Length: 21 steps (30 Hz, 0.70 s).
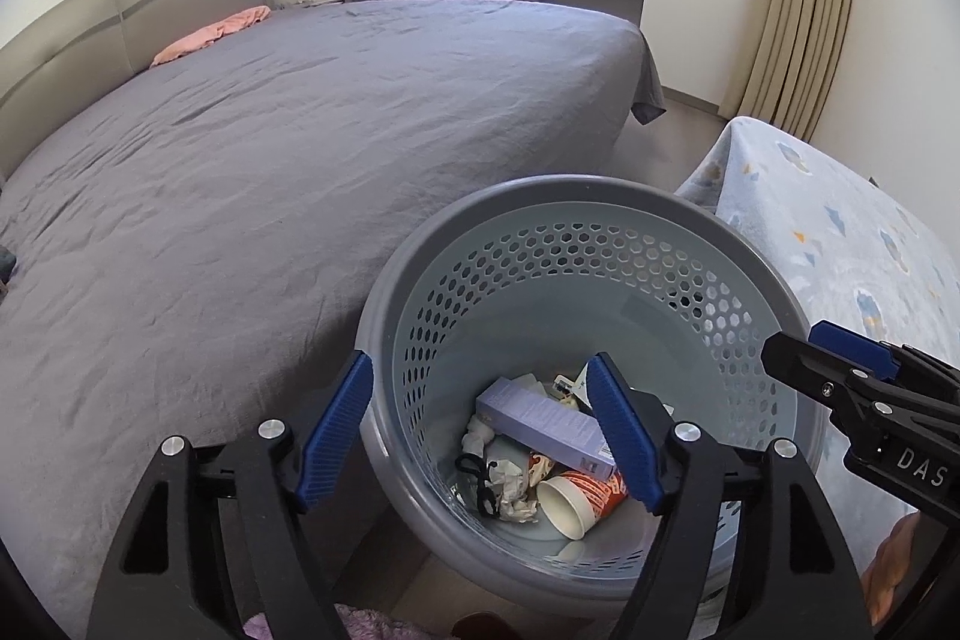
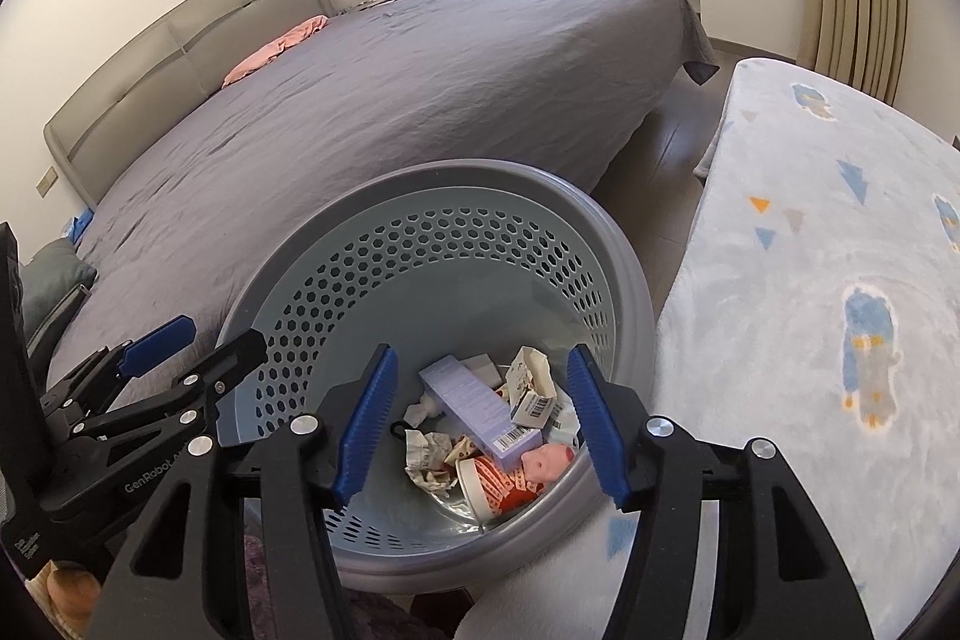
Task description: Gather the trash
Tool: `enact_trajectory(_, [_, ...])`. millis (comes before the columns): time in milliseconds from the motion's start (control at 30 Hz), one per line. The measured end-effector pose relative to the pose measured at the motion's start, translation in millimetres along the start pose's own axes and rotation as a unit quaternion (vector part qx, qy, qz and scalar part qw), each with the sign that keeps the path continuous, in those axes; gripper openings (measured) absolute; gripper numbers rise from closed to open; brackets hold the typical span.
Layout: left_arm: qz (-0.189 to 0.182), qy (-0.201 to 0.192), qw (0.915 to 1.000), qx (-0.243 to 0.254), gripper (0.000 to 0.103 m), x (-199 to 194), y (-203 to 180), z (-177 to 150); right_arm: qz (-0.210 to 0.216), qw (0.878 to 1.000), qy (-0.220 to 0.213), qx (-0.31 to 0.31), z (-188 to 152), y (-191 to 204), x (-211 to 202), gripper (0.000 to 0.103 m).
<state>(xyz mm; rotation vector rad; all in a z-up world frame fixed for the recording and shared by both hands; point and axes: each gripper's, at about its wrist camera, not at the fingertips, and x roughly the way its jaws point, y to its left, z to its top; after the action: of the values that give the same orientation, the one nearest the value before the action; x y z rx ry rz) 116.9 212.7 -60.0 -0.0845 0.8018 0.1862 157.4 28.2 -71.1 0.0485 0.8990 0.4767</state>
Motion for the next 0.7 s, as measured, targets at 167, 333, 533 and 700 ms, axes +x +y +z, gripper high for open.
enact_trajectory(167, [0.004, -0.006, 1.0, -0.001, 0.08, -6, 0, 0, -0.005, 1.0, -0.003, -0.004, 0, 2, -2, 0.059])
enact_trajectory(333, [0.009, -0.011, 0.9999, 0.001, 0.086, -11, -1, 0, -0.006, 1.0, -0.007, -0.001, 0, 1, -5, 0.06])
enact_trajectory(533, [0.011, -0.015, 0.9998, 0.001, 0.094, -18, -2, 0, -0.012, 1.0, -0.016, 0.0, -2, 0, -12, 0.065])
enact_trajectory(700, [0.024, -0.018, 0.9996, 0.003, 0.096, -23, -3, 0, -0.019, 1.0, -0.018, 0.002, -4, -2, -16, 0.067])
